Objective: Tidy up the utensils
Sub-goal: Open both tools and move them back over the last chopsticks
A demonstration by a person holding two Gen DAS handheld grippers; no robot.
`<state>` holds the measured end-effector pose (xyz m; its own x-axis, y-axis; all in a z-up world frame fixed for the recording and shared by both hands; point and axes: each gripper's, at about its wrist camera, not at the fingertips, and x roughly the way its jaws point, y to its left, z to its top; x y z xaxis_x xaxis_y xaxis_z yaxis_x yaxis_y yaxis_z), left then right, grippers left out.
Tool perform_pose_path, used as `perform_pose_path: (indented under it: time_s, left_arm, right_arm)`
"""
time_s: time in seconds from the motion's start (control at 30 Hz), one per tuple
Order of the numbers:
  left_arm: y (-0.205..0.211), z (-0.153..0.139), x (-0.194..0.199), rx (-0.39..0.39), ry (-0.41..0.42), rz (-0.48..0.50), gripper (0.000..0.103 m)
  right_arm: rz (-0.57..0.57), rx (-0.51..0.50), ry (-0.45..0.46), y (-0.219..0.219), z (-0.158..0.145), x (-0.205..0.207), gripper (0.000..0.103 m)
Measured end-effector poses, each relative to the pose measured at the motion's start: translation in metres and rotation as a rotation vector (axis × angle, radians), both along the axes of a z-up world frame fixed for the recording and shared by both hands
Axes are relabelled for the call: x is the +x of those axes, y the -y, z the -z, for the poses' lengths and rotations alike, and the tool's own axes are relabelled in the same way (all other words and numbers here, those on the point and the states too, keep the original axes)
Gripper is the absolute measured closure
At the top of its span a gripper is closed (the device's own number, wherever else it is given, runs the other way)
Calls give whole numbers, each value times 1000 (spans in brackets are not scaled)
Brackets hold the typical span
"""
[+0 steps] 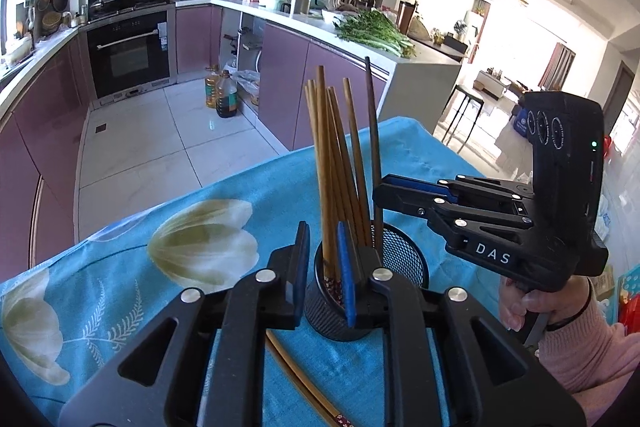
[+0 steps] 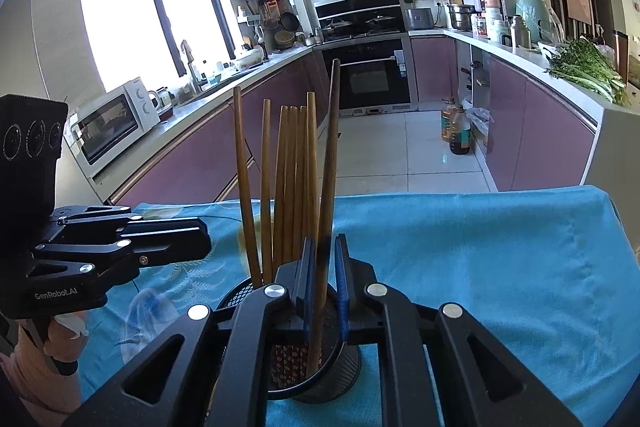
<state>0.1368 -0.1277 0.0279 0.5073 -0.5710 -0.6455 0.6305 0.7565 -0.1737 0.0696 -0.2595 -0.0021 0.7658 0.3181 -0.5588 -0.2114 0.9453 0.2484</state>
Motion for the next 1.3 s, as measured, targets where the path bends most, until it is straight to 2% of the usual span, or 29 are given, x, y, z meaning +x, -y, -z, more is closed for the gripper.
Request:
perform_pose_path:
  time_s: [0.17, 0.37, 0.6, 0.73, 0.83, 0.93, 1.03, 1.3]
  left_arm:
    - [-18, 0, -15, -43, 24, -40, 79]
    - [-45, 2, -35, -75, 56, -86, 70]
    - [-76, 25, -57, -67, 50, -147, 62]
    - [-92, 41, -66, -61, 40, -206, 53]
    - [-100, 55, -72, -46, 29, -241, 52]
    - [-106, 64, -75, -31, 26, -273, 46]
    - [-108, 74, -78, -13, 15, -293, 46]
    - [-104, 88, -77, 14, -15, -294, 46]
  right_arm:
    - [-6, 4, 13, 0, -3, -6, 88]
    - [-46, 5, 66, -9, -12, -33, 78]
    - [-178, 8, 91, -34, -13, -70, 72]
    - [-227, -11, 25, -55, 11, -76, 71]
    - [-250, -16, -64, -71, 39, -71, 71]
    - [-254, -34, -119, -84, 59, -69, 71]
    - [-255, -30, -172, -93, 76, -67, 71]
    - [-246, -66, -216, -101, 92, -69, 71]
